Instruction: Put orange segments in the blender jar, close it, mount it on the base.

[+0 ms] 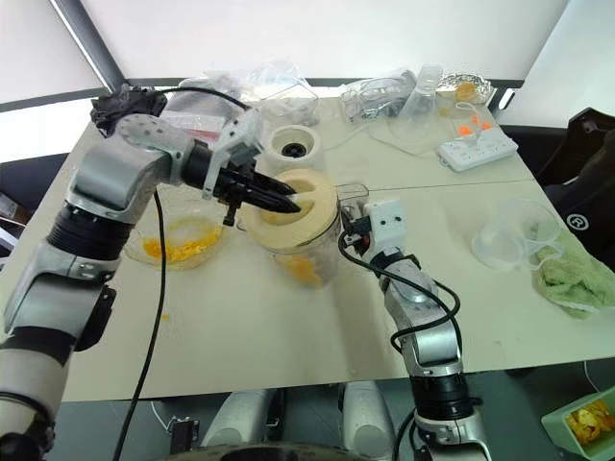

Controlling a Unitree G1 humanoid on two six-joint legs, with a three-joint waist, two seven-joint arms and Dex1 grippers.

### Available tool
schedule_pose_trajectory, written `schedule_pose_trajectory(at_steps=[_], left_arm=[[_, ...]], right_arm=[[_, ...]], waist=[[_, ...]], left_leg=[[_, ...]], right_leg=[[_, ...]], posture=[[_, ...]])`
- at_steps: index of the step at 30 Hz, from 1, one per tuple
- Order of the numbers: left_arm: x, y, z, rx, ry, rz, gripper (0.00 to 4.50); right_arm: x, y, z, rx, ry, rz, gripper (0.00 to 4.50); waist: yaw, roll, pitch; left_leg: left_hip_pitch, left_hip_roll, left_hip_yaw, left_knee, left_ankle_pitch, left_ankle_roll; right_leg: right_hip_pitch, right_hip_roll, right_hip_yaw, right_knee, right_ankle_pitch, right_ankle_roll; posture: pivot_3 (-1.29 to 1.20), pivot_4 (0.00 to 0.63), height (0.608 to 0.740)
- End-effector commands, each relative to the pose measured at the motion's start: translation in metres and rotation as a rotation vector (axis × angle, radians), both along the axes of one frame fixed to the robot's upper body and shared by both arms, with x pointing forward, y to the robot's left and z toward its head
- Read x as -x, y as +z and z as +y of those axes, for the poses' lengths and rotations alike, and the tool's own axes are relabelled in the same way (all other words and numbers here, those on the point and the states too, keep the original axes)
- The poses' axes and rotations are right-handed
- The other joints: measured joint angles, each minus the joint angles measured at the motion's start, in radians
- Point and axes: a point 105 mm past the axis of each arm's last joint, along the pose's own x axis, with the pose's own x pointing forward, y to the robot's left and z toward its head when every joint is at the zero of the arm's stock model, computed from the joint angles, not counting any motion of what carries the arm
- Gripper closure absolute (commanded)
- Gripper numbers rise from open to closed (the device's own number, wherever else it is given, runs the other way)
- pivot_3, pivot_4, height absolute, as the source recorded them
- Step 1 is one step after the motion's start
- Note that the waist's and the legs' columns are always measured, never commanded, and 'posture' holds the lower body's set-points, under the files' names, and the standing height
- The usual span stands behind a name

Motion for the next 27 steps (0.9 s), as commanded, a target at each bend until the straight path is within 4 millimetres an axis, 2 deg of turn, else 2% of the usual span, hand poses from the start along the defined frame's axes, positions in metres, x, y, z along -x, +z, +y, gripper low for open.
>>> schedule_pose_trajectory(at_steps=[1,5,10,14,17,21,27], left_arm=[[-0.009,-0.030,0.025,-0.100,0.129,0.139,4.24],[-0.011,-0.029,0.024,-0.113,0.131,0.121,4.24],[-0.013,-0.043,0.023,-0.168,0.150,0.070,4.24],[-0.023,-0.066,0.022,-0.224,0.280,0.060,4.24],[-0.027,-0.076,0.025,-0.253,0.369,0.081,4.24],[-0.037,-0.083,0.029,-0.282,0.514,0.100,4.24],[-0.045,-0.080,0.030,-0.268,0.627,0.164,4.24]], right_arm=[[0.008,0.071,-0.025,-0.088,-0.094,-0.312,3.44],[0.009,0.071,-0.024,-0.080,-0.099,-0.323,3.44],[0.009,0.072,-0.024,-0.080,-0.100,-0.332,3.44],[0.009,0.074,-0.023,-0.054,-0.107,-0.340,3.44],[0.008,0.076,-0.023,-0.039,-0.125,-0.357,3.44],[0.008,0.082,-0.027,-0.005,-0.174,-0.401,3.44],[0.007,0.083,-0.028,0.015,-0.209,-0.436,3.44]], waist=[[0.000,0.000,0.000],[-0.001,0.000,0.000],[-0.001,0.000,0.000],[0.005,0.001,-0.001],[0.008,0.000,-0.002],[0.008,0.001,-0.002],[0.007,0.001,-0.002]], left_leg=[[-0.001,0.000,0.000,0.000,0.000,0.000],[-0.004,0.000,0.000,0.000,0.000,0.000],[-0.004,0.000,0.000,0.000,0.000,0.000],[-0.004,0.000,0.000,0.000,0.001,-0.001],[-0.001,-0.001,0.000,0.001,0.001,-0.001],[0.012,0.000,-0.001,0.001,0.001,-0.001],[0.013,0.000,-0.002,0.001,0.001,-0.001]], right_leg=[[-0.001,0.000,0.000,0.000,0.000,0.000],[-0.004,0.000,0.000,0.000,0.000,0.000],[-0.005,0.000,0.000,0.000,0.000,0.000],[-0.004,-0.001,0.000,0.001,0.000,0.000],[0.001,-0.001,0.000,0.000,0.000,0.000],[0.014,-0.001,0.000,-0.001,-0.002,-0.003],[0.017,-0.002,-0.001,-0.004,-0.003,-0.002]], posture=[[0.00,0.150,0.740],[0.00,0.150,0.740],[0.00,0.150,0.740],[0.00,0.150,0.740],[0.00,0.150,0.740],[0.00,0.150,0.740],[0.00,0.150,0.740]])
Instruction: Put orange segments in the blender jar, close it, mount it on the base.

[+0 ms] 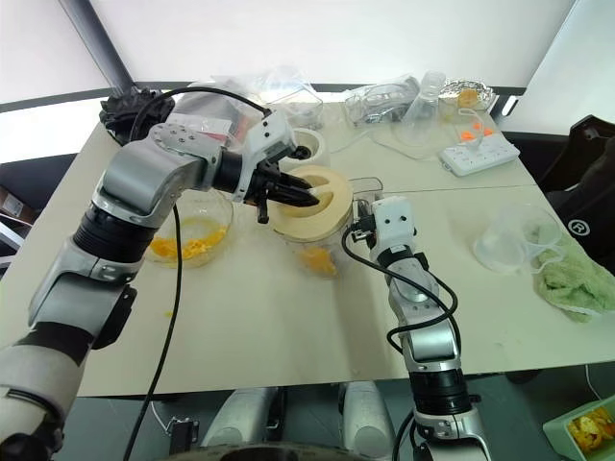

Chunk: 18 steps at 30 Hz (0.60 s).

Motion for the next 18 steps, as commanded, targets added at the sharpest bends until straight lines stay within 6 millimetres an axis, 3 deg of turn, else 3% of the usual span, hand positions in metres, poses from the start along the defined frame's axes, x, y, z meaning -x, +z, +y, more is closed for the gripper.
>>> schedule_pose_trajectory(at_steps=[1,6,18], left_arm=[[-0.030,-0.070,0.057,-0.220,0.408,0.189,4.24],[-0.034,-0.067,0.058,-0.220,0.457,0.178,4.24],[-0.040,-0.048,0.050,-0.147,0.391,0.020,4.24]], right_arm=[[0.016,0.084,-0.006,-0.040,-0.027,-0.377,3.44],[0.015,0.083,-0.006,-0.044,-0.024,-0.377,3.44],[0.014,0.079,-0.009,-0.038,-0.020,-0.365,3.44]], waist=[[0.000,0.000,0.000],[0.000,0.000,0.000],[0.000,0.000,0.000]], left_leg=[[0.000,0.000,0.000,0.000,0.000,0.000],[-0.001,-0.001,0.000,-0.001,0.000,0.000],[-0.001,0.000,0.000,-0.001,0.000,0.000]], right_leg=[[0.000,0.000,0.000,0.000,0.000,0.000],[-0.001,0.000,0.000,0.000,0.000,0.001],[-0.001,-0.001,0.000,-0.001,0.000,0.001]], posture=[[0.00,0.150,0.740],[0.00,0.150,0.740],[0.00,0.150,0.740]])
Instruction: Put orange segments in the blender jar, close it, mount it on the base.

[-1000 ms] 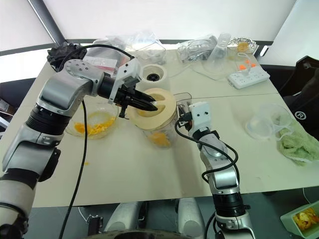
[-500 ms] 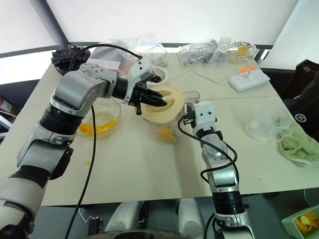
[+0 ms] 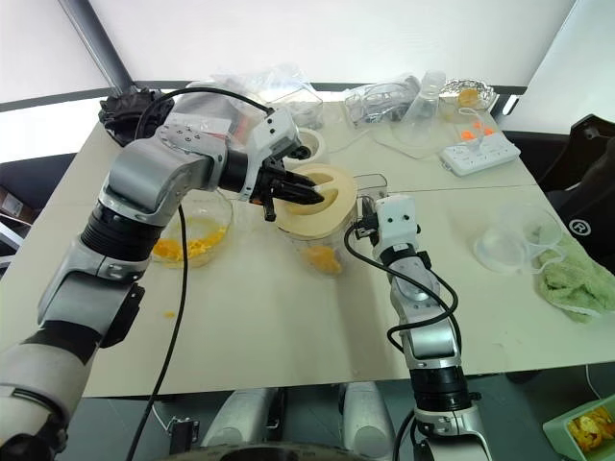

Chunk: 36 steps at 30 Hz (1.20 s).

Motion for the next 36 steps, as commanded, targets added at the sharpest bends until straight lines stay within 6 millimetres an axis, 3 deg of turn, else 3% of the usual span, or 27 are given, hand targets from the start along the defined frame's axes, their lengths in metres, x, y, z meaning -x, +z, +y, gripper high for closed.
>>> schedule_pose_trajectory(at_steps=[1,3,5,6,11,12,18,24,28,36], left_arm=[[-0.038,-0.045,0.052,-0.166,0.368,0.018,4.24],[-0.038,-0.041,0.050,-0.145,0.363,0.015,4.24],[-0.039,-0.038,0.048,-0.136,0.358,-0.009,3.21],[-0.040,-0.037,0.048,-0.137,0.357,-0.020,2.89],[-0.041,-0.029,0.045,-0.121,0.315,-0.129,0.19],[-0.041,-0.027,0.044,-0.108,0.300,-0.154,0.03],[-0.037,-0.002,0.031,0.097,0.254,-0.186,0.03],[-0.032,0.047,0.020,0.442,0.253,-0.182,0.03],[-0.034,0.066,0.027,0.574,0.314,-0.246,0.03],[-0.030,0.093,0.059,0.739,0.409,-0.274,0.03]], right_arm=[[0.016,0.077,-0.005,-0.043,0.000,-0.337,3.44],[0.015,0.077,-0.006,-0.041,-0.002,-0.336,3.44],[0.015,0.076,-0.006,-0.039,-0.002,-0.335,3.48],[0.015,0.076,-0.007,-0.039,-0.002,-0.334,3.48],[0.015,0.075,-0.007,-0.035,-0.001,-0.333,3.48],[0.015,0.075,-0.007,-0.034,0.000,-0.333,3.48],[0.015,0.074,-0.007,-0.032,-0.001,-0.329,3.48],[0.016,0.070,-0.008,-0.033,0.000,-0.320,3.48],[0.016,0.067,-0.008,-0.034,0.006,-0.308,3.48],[0.015,0.067,-0.018,-0.041,0.001,-0.291,3.48]], waist=[[0.000,0.000,0.000],[0.000,0.000,0.000],[-0.002,0.000,0.000],[-0.003,0.000,0.000],[-0.003,0.000,0.000],[-0.003,0.000,0.000],[-0.002,0.000,0.001],[-0.004,0.000,0.002],[-0.010,0.000,0.002],[-0.006,0.000,0.002]], left_leg=[[0.000,0.000,0.000,0.000,0.000,0.000],[0.000,0.000,0.000,0.000,0.000,0.000],[-0.001,0.000,0.000,0.000,0.000,0.000],[-0.001,0.000,0.000,0.000,0.000,0.000],[-0.002,0.000,0.000,-0.002,0.000,0.000],[-0.003,0.000,0.000,-0.002,0.000,0.000],[-0.003,0.000,0.001,-0.003,0.000,0.000],[-0.008,-0.001,0.001,-0.003,0.000,0.000],[-0.019,-0.002,0.002,-0.002,0.001,-0.002],[-0.019,-0.002,0.002,-0.002,0.002,-0.003]], right_leg=[[0.000,0.000,0.000,0.000,0.000,0.000],[0.000,0.000,0.000,-0.001,0.000,0.000],[0.000,0.000,0.000,-0.002,0.000,0.000],[0.000,0.000,0.000,-0.002,0.000,0.000],[-0.002,0.000,0.000,-0.003,0.001,0.002],[-0.002,0.000,0.000,-0.004,0.001,0.002],[-0.002,0.000,0.000,-0.005,0.002,0.002],[-0.008,0.000,0.000,-0.005,0.002,0.004],[-0.023,0.000,0.002,0.003,0.003,0.003],[-0.024,0.001,0.001,0.005,0.004,0.002]], posture=[[0.00,0.150,0.740],[0.00,0.150,0.740],[0.00,0.150,0.740],[0.00,0.150,0.740],[0.00,0.150,0.740],[0.00,0.150,0.740],[0.00,0.150,0.740],[0.00,0.150,0.740],[0.00,0.150,0.740],[0.00,0.150,0.740]])
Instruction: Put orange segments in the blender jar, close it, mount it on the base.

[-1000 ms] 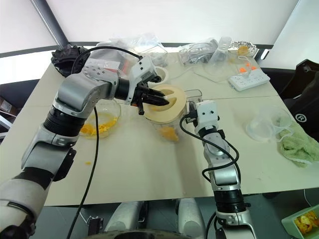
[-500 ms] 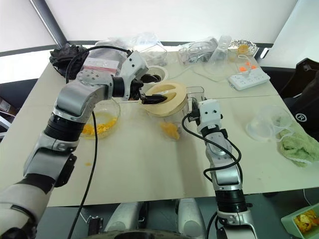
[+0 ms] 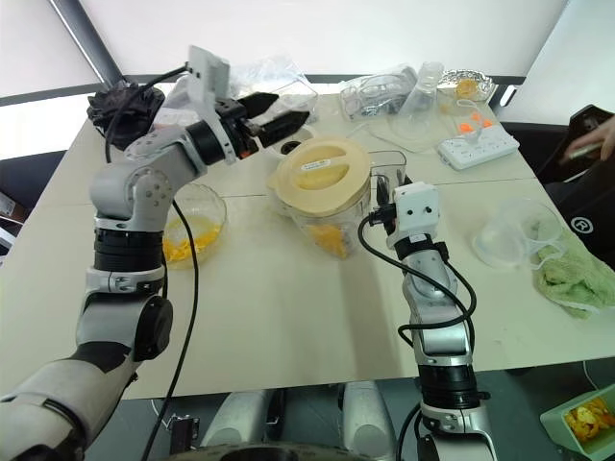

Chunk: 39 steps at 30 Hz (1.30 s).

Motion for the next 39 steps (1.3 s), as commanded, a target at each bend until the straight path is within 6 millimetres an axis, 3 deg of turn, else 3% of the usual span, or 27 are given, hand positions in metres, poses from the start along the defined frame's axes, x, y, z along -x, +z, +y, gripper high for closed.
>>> schedule_pose_trajectory(at_steps=[1,8,11,15,19,23,28,31,35,39], left_arm=[[0.010,0.020,0.019,0.035,0.051,-0.083,0.03],[0.024,-0.016,0.059,-0.126,0.194,-0.125,0.03],[0.034,-0.038,0.073,-0.161,0.258,-0.110,0.03],[0.041,-0.051,0.062,-0.146,0.277,-0.112,0.03],[0.045,-0.062,0.060,-0.123,0.314,-0.101,0.03],[0.054,-0.077,0.063,-0.120,0.363,-0.080,0.03],[0.061,-0.085,0.060,-0.119,0.381,-0.072,0.03],[0.063,-0.087,0.061,-0.116,0.397,-0.065,0.03],[0.069,-0.103,0.074,-0.120,0.429,-0.048,0.03],[0.076,-0.105,0.076,-0.119,0.446,-0.053,0.03]], right_arm=[[0.008,0.036,-0.007,-0.041,0.004,-0.125,3.48],[-0.009,0.058,-0.030,-0.030,-0.033,-0.082,3.48],[-0.023,0.091,-0.047,-0.001,-0.062,-0.085,3.48],[-0.038,0.134,-0.053,0.019,-0.085,-0.103,3.48],[-0.051,0.178,-0.047,0.012,-0.077,-0.141,3.48],[-0.066,0.219,-0.021,-0.079,-0.005,-0.170,3.48],[-0.080,0.231,0.012,-0.211,0.131,-0.158,3.48],[-0.087,0.231,0.020,-0.228,0.160,-0.149,3.48],[-0.097,0.224,0.034,-0.287,0.210,-0.105,3.48],[-0.107,0.212,0.046,-0.321,0.238,-0.071,3.48]], waist=[[0.000,0.000,0.000],[-0.001,0.001,0.000],[-0.001,0.002,0.001],[0.006,0.002,0.001],[0.001,0.002,0.001],[-0.011,0.003,0.002],[-0.018,0.003,0.002],[-0.012,0.003,0.002],[-0.004,0.003,0.002],[-0.004,0.003,0.002]], left_leg=[[0.000,0.000,0.000,0.000,0.000,0.000],[0.001,0.000,0.000,0.000,0.000,-0.001],[0.000,0.001,0.001,0.000,0.001,-0.001],[0.000,0.001,0.000,0.000,0.001,-0.002],[0.000,0.001,0.001,0.000,0.001,-0.002],[0.000,0.001,0.003,-0.002,0.001,-0.002],[-0.001,0.002,0.002,-0.005,0.001,-0.002],[-0.001,0.001,0.002,-0.004,0.001,-0.002],[-0.001,0.001,0.002,-0.005,0.001,-0.002],[-0.002,0.001,0.002,-0.007,0.002,-0.003]], right_leg=[[0.000,0.000,0.000,0.000,0.000,0.000],[0.000,0.000,0.000,0.001,0.001,-0.001],[0.000,-0.001,0.000,0.000,0.001,-0.002],[0.000,-0.001,-0.001,0.000,0.001,-0.002],[0.000,-0.001,0.000,0.000,0.001,-0.002],[-0.003,0.000,0.000,0.000,0.002,-0.003],[-0.004,0.000,0.000,0.000,0.002,-0.004],[-0.004,-0.001,0.000,0.000,0.002,-0.003],[-0.004,-0.001,0.000,-0.001,0.002,-0.003],[-0.006,0.000,0.000,-0.001,0.002,-0.004]], posture=[[0.00,0.150,0.740],[0.00,0.150,0.740],[0.00,0.150,0.740],[0.00,0.150,0.740],[0.00,0.150,0.740],[0.00,0.150,0.740],[0.00,0.150,0.740],[0.00,0.150,0.740],[0.00,0.150,0.740],[0.00,0.150,0.740]])
